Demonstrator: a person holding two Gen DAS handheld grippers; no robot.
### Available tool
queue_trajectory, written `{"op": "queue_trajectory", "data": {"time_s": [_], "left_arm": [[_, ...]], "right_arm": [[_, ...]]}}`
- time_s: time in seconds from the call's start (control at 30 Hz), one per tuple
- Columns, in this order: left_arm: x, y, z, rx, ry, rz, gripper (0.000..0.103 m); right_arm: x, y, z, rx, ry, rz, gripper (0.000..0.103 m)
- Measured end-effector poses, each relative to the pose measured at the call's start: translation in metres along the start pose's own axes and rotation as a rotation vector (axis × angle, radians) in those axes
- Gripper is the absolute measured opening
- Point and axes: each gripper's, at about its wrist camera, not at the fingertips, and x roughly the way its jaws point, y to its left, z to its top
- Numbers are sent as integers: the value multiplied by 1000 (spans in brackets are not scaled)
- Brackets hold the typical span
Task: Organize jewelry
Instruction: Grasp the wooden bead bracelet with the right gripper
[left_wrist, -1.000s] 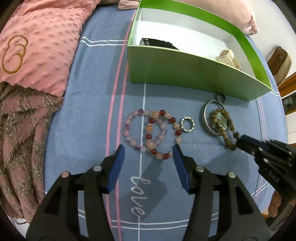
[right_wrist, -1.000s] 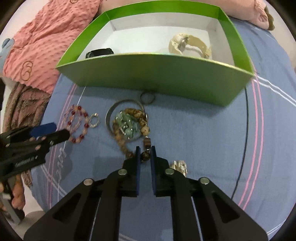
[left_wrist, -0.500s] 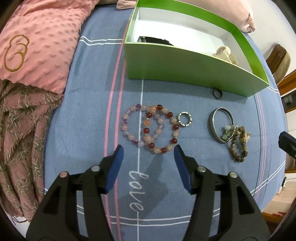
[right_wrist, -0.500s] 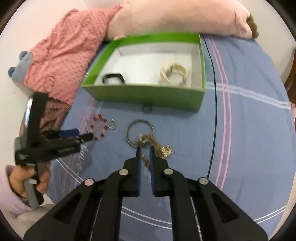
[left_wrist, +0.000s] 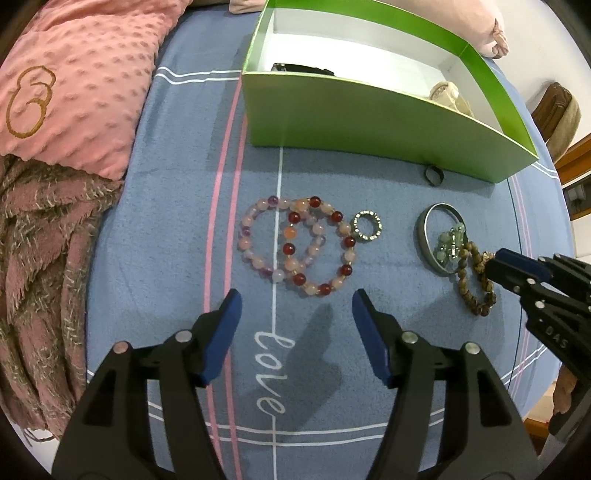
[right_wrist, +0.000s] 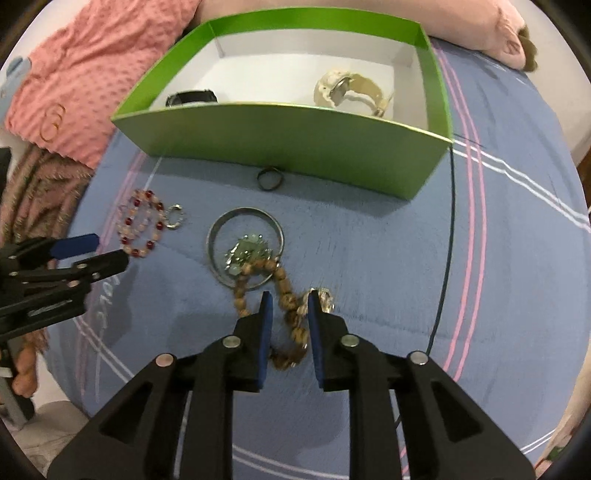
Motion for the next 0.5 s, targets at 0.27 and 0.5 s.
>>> {"op": "queue_trajectory", "data": {"time_s": [0.27,0.5], "left_arm": [[4,3,3,-14,15,-5,64],[9,4,8,-18,18,-19,64]], "right_arm": [[16,18,9,-108,30,-34,19],[20,15,1,-95,41,0,11]]}}
